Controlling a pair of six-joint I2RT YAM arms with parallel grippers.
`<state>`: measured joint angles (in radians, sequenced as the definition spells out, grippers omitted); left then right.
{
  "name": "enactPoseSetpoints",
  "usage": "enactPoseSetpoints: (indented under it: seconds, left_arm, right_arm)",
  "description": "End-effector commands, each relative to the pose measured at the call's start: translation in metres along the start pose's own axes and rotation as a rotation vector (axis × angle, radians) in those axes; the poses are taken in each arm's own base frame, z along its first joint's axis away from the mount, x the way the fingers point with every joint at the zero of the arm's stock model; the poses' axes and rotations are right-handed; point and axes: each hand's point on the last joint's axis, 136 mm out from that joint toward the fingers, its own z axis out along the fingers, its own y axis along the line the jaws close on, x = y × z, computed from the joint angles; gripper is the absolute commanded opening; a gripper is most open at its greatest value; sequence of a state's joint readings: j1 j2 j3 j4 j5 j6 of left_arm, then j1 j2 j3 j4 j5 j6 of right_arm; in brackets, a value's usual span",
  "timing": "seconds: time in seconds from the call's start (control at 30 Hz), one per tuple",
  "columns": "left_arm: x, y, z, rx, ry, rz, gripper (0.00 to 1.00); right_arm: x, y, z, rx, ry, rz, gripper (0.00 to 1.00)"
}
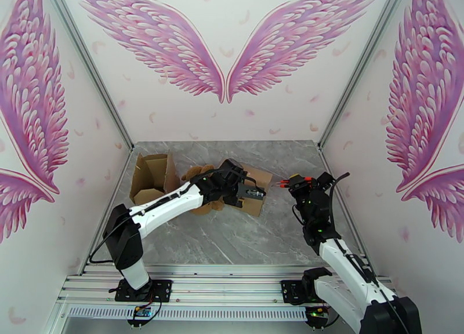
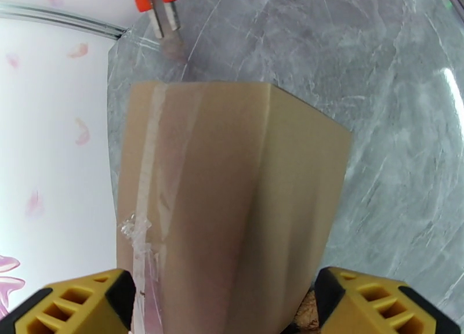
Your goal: Unpack the express box
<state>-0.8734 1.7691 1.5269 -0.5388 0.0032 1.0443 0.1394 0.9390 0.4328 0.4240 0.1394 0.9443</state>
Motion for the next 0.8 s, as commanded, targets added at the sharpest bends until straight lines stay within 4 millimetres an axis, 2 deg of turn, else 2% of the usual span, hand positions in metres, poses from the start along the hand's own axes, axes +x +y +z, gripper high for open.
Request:
enactPoseSetpoints:
  seconds: [0.0,0.3,0.77]
  left_arm:
    - [-0.011,0.02,-0.002,-0.054,-0.026,0.025,0.87]
    - [-0.01,0.025,0.005,-0.063,-0.029,0.014,0.87]
    - [-0.006,0.024,0.013,-0.041,-0.031,-0.009,0.86]
  right_arm:
    - [-0.011,0.011,0.003,-0.05,-0.053,0.031,0.0]
    - [-0.009,0.012,0.015,-0.062,-0.056,0.065,0.0]
    - [-0.012,0.01,0.014,-0.058,-0.075,0.104,0.0]
